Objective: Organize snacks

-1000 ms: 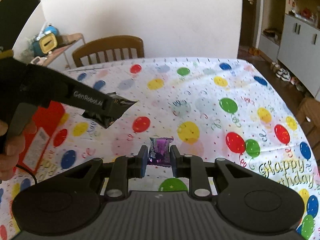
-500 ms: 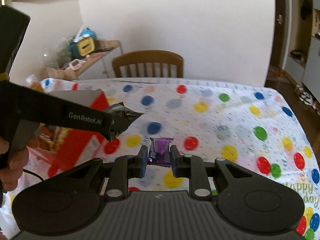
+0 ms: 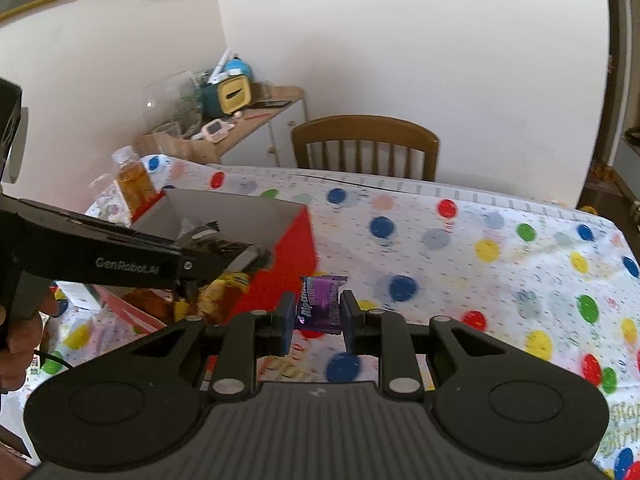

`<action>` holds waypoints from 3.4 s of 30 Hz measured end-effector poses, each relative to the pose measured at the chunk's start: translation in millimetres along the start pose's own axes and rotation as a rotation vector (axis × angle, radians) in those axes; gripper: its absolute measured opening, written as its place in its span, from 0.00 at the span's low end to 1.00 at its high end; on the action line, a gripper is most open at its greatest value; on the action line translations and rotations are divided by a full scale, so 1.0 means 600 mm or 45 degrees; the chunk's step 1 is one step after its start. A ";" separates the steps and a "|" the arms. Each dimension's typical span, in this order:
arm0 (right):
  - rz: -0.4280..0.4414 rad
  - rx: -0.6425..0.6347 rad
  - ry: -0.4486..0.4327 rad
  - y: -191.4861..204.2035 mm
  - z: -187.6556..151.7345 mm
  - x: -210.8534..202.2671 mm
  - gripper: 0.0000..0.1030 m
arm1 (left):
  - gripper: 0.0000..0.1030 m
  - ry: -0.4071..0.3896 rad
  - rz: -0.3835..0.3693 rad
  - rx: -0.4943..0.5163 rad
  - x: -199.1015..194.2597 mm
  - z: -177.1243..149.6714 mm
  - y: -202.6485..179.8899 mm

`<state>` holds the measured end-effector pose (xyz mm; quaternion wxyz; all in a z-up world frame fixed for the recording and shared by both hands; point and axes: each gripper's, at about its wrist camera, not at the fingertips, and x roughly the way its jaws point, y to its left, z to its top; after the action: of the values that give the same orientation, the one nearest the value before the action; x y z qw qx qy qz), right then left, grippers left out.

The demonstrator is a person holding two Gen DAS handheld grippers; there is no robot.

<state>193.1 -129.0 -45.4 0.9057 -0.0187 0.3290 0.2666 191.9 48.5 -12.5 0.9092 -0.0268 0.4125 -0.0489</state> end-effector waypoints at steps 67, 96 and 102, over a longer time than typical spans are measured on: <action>0.157 -0.125 0.345 0.143 0.062 0.349 0.25 | 0.63 0.174 0.315 -0.173 0.154 -0.021 0.280; 0.228 -0.075 0.114 0.113 0.055 0.158 0.73 | 0.95 -0.041 0.319 -0.124 0.008 -0.042 0.230; 0.255 -0.071 0.053 0.098 0.040 0.101 0.83 | 0.97 -0.108 0.296 -0.126 -0.036 -0.048 0.203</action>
<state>216.7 -44.8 -55.2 0.8667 -0.0165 0.3404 0.3643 163.8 171.6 -26.1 0.9229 -0.0258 0.3760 0.0783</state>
